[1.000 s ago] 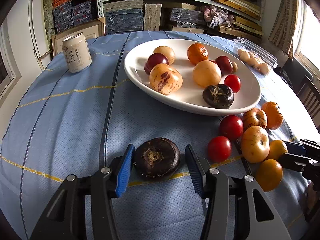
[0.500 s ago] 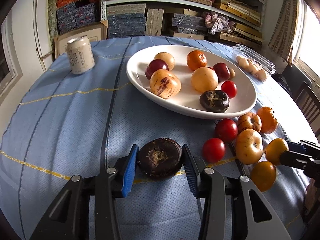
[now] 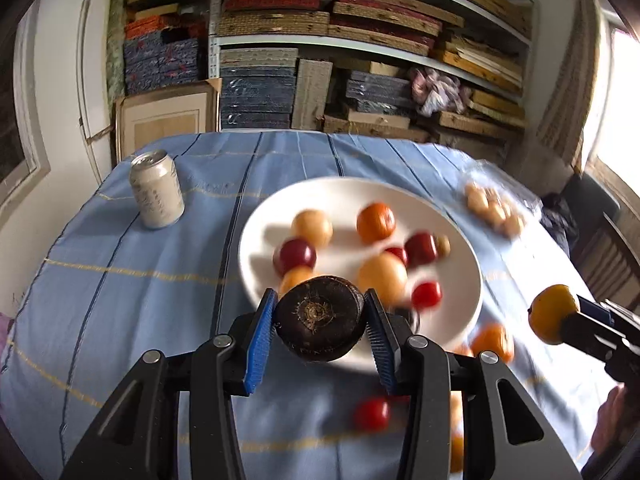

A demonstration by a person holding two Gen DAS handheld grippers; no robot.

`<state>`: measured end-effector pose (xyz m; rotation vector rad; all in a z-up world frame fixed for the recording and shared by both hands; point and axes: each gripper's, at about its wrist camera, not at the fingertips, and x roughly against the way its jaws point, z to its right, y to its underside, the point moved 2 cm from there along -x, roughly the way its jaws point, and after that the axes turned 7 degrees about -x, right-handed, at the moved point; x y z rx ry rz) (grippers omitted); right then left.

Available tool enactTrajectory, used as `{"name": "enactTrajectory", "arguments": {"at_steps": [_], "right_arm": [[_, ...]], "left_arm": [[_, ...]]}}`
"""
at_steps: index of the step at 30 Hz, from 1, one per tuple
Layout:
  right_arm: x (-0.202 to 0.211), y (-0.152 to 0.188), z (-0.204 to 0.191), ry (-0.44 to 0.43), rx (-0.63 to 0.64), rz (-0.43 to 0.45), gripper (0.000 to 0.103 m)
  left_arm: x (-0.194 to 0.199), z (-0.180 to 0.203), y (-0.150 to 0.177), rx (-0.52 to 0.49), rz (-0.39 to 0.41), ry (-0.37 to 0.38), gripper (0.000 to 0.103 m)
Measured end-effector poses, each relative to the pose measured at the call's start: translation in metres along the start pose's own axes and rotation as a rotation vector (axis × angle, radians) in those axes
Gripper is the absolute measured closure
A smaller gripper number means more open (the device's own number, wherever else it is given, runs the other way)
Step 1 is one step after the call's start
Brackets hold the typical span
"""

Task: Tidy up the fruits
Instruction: 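Carry both fruits over the white plate and open both grippers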

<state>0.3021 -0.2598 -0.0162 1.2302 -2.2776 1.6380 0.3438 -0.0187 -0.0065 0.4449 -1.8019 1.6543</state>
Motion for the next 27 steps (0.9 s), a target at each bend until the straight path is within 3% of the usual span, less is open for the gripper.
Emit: {"name": "enactTrajectory", "arguments": {"at_steps": [5, 12, 14, 15, 16, 24, 27], "right_arm": [[-0.042, -0.027, 0.020, 0.034, -0.056, 0.001, 0.066], [-0.088, -0.025, 0.054, 0.103, -0.095, -0.051, 0.066], [-0.091, -0.025, 0.062, 0.088, -0.129, -0.038, 0.059], [-0.090, -0.026, 0.064, 0.073, -0.143, -0.026, 0.046], [-0.089, -0.026, 0.065, 0.074, -0.144, -0.020, 0.043], [-0.058, -0.033, 0.036, 0.020, -0.100, 0.032, 0.040], [-0.029, -0.034, 0.020, -0.015, -0.088, 0.082, 0.024]], "left_arm": [[-0.033, 0.008, -0.020, 0.045, -0.023, 0.035, 0.059], [-0.070, 0.013, -0.020, 0.019, -0.074, 0.033, 0.059], [-0.073, 0.011, -0.018, 0.016, -0.084, 0.032, 0.058], [-0.073, 0.010, -0.017, 0.017, -0.081, 0.039, 0.058], [-0.071, 0.008, -0.017, 0.018, -0.078, 0.045, 0.057], [-0.022, 0.009, -0.027, 0.015, 0.027, 0.041, 0.055], [0.003, 0.016, -0.017, -0.023, 0.052, 0.011, 0.037]]}}
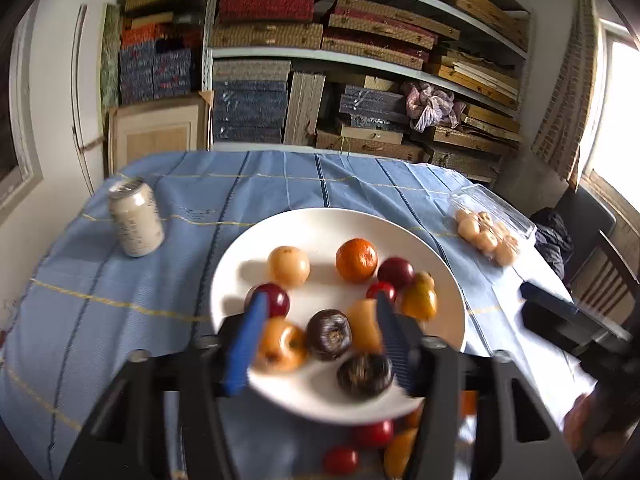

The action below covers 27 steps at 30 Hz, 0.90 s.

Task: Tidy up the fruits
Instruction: 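Carry both fruits over the white plate and open both grippers, then close left gripper on a red tomato while right gripper closes on a small orange fruit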

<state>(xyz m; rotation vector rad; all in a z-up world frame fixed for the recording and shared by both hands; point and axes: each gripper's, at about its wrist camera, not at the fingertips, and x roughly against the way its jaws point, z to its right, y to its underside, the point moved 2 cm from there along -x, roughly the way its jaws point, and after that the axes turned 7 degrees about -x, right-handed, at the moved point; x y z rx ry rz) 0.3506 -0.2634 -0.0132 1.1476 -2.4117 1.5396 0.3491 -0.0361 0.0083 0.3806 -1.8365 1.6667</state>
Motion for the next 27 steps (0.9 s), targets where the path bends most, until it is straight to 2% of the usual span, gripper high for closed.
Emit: {"name": "enactTrajectory", "arguments": {"at_steps": [2, 5, 9, 13, 18, 23, 27], "right_arm": [[0.021, 0.001, -0.009, -0.033, -0.001, 0.031, 0.016], [0.044, 0.011, -0.015, -0.055, -0.011, 0.037, 0.013], [0.067, 0.040, -0.014, -0.058, -0.023, 0.035, 0.011], [0.082, 0.067, 0.007, -0.048, -0.089, 0.065, 0.009], [0.078, 0.068, 0.030, -0.058, -0.200, 0.030, 0.009], [0.074, 0.066, 0.028, -0.044, -0.190, 0.017, 0.008], [0.068, 0.068, 0.026, -0.042, -0.185, -0.005, 0.008]], "left_arm": [[0.008, 0.006, 0.011, -0.053, -0.017, -0.028, 0.035], [0.014, 0.009, 0.038, -0.124, -0.063, -0.075, 0.035], [0.015, 0.007, 0.070, -0.126, -0.106, -0.063, 0.035], [0.012, 0.008, 0.090, -0.128, -0.096, -0.062, 0.035], [0.008, 0.017, 0.095, -0.186, -0.088, -0.074, 0.035], [-0.001, 0.027, 0.101, -0.246, -0.112, -0.088, 0.035], [-0.009, 0.027, 0.100, -0.252, -0.133, -0.081, 0.031]]}}
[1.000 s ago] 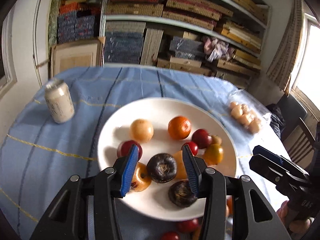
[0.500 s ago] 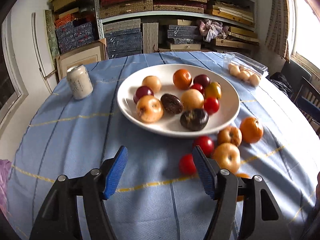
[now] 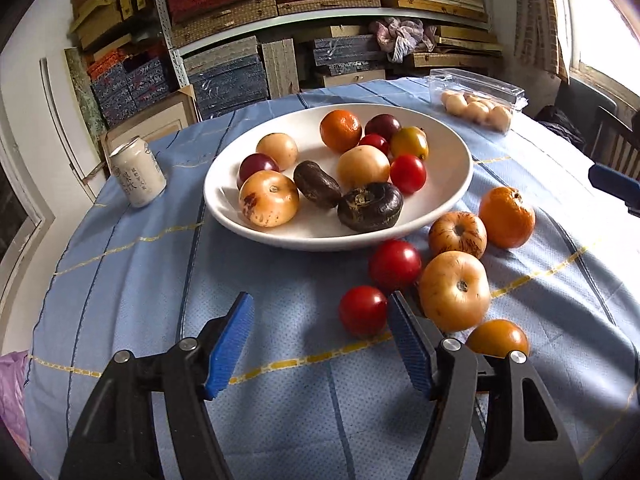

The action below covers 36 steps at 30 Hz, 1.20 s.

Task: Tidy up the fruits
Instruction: 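Close left gripper on a red tomato while right gripper closes on a small orange fruit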

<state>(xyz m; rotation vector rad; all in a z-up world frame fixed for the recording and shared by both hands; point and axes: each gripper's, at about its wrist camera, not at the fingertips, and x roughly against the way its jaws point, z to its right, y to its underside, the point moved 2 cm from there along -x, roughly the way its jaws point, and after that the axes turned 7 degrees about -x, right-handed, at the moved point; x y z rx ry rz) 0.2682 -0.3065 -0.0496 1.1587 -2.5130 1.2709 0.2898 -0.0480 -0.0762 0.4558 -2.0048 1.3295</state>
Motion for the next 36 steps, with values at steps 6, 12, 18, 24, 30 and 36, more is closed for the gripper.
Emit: {"name": "enactTrajectory", "arguments": {"at_steps": [6, 12, 18, 24, 30, 36], "right_arm": [[-0.007, 0.001, 0.001, 0.014, -0.007, -0.013, 0.007], [-0.010, 0.003, 0.004, 0.017, -0.014, -0.022, 0.007], [-0.010, 0.004, 0.004, 0.018, -0.014, -0.021, 0.006], [-0.013, 0.006, 0.004, 0.021, -0.011, -0.038, 0.006], [-0.013, 0.007, 0.003, 0.020, -0.008, -0.042, 0.006], [-0.014, 0.008, 0.003, 0.021, -0.004, -0.047, 0.006]], "left_arm": [[-0.014, -0.004, 0.000, 0.024, -0.060, 0.028, 0.026], [-0.015, -0.019, 0.004, 0.098, -0.061, 0.080, 0.033], [-0.009, -0.014, 0.003, 0.075, -0.036, 0.087, 0.043], [-0.009, -0.008, 0.002, 0.059, -0.037, 0.109, 0.055], [-0.009, 0.005, 0.002, 0.018, -0.042, 0.153, 0.073], [-0.008, 0.008, 0.001, 0.020, -0.033, 0.166, 0.077]]}}
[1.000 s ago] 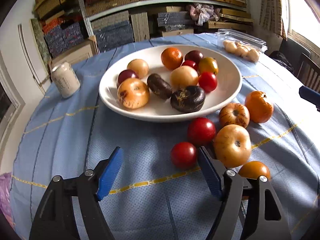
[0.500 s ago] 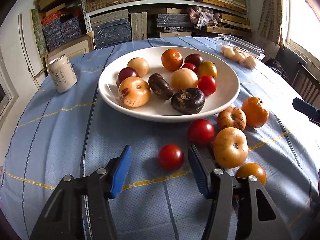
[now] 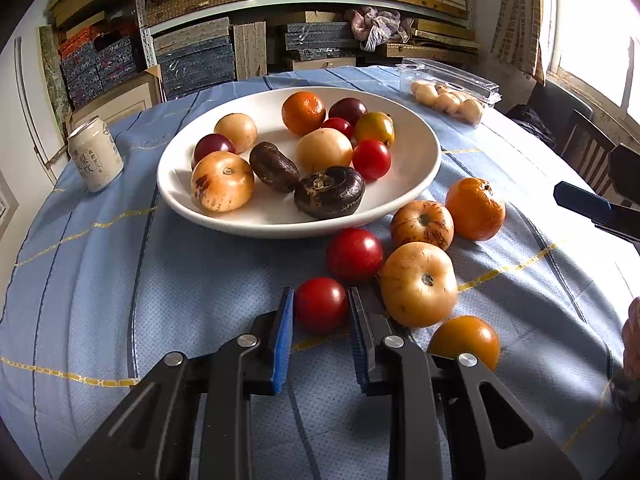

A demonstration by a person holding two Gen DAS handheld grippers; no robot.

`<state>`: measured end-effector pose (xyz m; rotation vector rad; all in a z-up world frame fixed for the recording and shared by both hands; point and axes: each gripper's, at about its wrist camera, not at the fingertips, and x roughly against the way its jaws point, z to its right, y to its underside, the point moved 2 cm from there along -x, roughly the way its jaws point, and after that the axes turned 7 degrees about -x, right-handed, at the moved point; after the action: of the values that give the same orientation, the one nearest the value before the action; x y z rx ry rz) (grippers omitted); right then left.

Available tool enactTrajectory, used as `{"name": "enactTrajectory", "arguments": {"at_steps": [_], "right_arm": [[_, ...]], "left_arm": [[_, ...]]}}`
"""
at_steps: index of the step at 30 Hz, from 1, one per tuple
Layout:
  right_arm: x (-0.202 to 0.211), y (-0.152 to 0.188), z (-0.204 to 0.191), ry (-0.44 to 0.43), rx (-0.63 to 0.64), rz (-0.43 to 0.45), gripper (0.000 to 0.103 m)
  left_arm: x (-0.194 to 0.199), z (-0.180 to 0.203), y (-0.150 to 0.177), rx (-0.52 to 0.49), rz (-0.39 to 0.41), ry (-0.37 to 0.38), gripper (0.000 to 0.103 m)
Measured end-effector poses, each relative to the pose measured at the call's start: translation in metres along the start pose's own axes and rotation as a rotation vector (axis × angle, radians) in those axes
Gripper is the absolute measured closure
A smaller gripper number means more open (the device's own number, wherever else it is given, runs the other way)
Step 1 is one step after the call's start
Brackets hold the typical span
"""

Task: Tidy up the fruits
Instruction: 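Close left gripper on a red tomato while right gripper closes on a small orange fruit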

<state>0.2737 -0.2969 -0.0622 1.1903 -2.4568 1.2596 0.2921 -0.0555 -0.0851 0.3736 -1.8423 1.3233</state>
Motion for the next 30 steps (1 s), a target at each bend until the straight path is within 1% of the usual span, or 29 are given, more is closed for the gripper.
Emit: {"name": "enactTrajectory", "arguments": {"at_steps": [4, 5, 7, 10, 12, 14, 15, 16, 18, 19, 20, 21, 23, 24, 27, 30], "right_arm": [[-0.002, 0.001, -0.001, 0.014, 0.024, -0.013, 0.006], [-0.003, 0.001, -0.002, 0.036, 0.044, -0.019, 0.006], [-0.006, 0.002, -0.003, 0.111, 0.108, -0.029, 0.006], [-0.015, 0.007, -0.009, 0.225, 0.251, -0.039, 0.006], [-0.020, 0.012, -0.011, 0.249, 0.304, -0.052, 0.006], [-0.024, 0.017, -0.014, 0.235, 0.330, -0.075, 0.007], [-0.025, 0.018, -0.016, 0.219, 0.332, -0.083, 0.010], [-0.024, 0.021, -0.022, 0.162, 0.334, -0.098, 0.012], [-0.023, 0.028, -0.033, 0.093, 0.351, -0.122, 0.016], [-0.024, 0.036, -0.043, 0.064, 0.383, -0.149, 0.018], [-0.028, 0.043, -0.049, 0.054, 0.412, -0.174, 0.023], [-0.033, 0.050, -0.054, 0.052, 0.440, -0.203, 0.027], [-0.045, 0.063, -0.058, 0.056, 0.472, -0.260, 0.040], [-0.050, 0.068, -0.059, 0.057, 0.478, -0.282, 0.043], [-0.058, 0.077, -0.058, 0.078, 0.489, -0.311, 0.044], [-0.059, 0.073, -0.055, 0.072, 0.457, -0.296, 0.044]], "left_arm": [[0.002, -0.001, 0.003, -0.003, -0.003, -0.031, 0.077], [0.004, -0.003, 0.004, 0.000, -0.001, -0.043, 0.077], [0.008, -0.012, 0.007, 0.023, 0.002, -0.065, 0.077], [0.009, -0.025, 0.009, 0.081, 0.000, -0.052, 0.077], [0.007, -0.029, 0.010, 0.097, -0.009, -0.050, 0.077], [0.007, -0.029, 0.011, 0.096, -0.013, -0.051, 0.077], [0.007, -0.028, 0.011, 0.095, -0.011, -0.051, 0.077], [0.008, -0.029, 0.011, 0.095, -0.011, -0.051, 0.077], [0.008, -0.030, 0.012, 0.103, -0.012, -0.049, 0.077], [0.008, -0.030, 0.012, 0.108, -0.013, -0.051, 0.077], [0.008, -0.031, 0.012, 0.114, -0.013, -0.054, 0.077], [0.008, -0.032, 0.012, 0.120, -0.014, -0.058, 0.077], [0.008, -0.033, 0.012, 0.125, -0.015, -0.066, 0.077], [0.008, -0.034, 0.012, 0.128, -0.015, -0.067, 0.077], [0.008, -0.033, 0.012, 0.131, -0.017, -0.074, 0.077], [0.008, -0.033, 0.012, 0.131, -0.016, -0.070, 0.077]]}}
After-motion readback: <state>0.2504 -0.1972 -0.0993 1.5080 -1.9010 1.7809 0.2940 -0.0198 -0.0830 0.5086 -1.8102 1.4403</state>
